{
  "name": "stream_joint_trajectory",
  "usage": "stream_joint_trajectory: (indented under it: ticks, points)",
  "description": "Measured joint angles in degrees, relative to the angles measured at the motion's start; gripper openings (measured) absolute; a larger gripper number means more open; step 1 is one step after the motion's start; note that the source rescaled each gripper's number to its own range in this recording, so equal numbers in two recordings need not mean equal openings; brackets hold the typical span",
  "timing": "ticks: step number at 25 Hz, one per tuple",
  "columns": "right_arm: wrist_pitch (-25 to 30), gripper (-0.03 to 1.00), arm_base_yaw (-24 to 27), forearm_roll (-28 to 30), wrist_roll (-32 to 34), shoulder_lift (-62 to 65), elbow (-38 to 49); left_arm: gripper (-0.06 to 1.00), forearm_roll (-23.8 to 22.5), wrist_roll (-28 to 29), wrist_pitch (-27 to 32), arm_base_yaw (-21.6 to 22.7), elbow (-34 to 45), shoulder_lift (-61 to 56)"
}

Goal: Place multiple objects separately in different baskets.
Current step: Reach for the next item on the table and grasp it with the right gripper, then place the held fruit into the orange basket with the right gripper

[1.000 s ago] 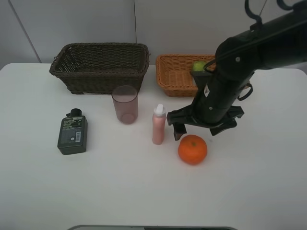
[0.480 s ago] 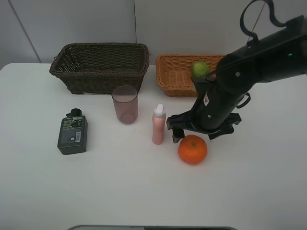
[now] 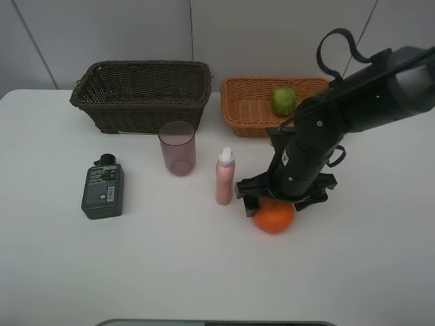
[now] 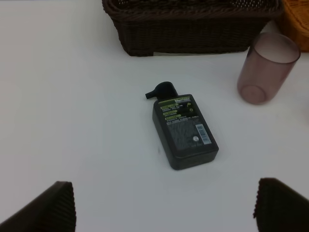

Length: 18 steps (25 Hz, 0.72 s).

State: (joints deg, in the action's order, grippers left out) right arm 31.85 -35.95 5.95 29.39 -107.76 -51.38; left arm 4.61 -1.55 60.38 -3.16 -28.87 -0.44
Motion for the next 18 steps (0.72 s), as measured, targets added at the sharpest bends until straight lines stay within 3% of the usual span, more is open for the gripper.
stream_joint_trajectory:
  ticks: [5, 7, 8, 9, 18]
  points:
    - [0.0, 0.94, 0.0, -0.13, 0.0, -0.62, 0.0, 0.96, 0.0, 0.0, 0.0, 0.0, 0.0, 0.0]
    - [0.0, 0.8, 0.0, -0.18, 0.0, -0.62, 0.0, 0.96, 0.0, 0.0, 0.0, 0.0, 0.0, 0.0]
    - [0.0, 0.68, 0.0, -0.18, 0.0, -0.62, 0.0, 0.96, 0.0, 0.0, 0.0, 0.0, 0.0, 0.0]
    - [0.0, 0.65, 0.0, -0.2, 0.0, -0.62, 0.0, 0.96, 0.0, 0.0, 0.0, 0.0, 0.0, 0.0]
    - [0.0, 0.65, 0.0, -0.2, 0.0, -0.62, 0.0, 0.96, 0.0, 0.0, 0.0, 0.0, 0.0, 0.0]
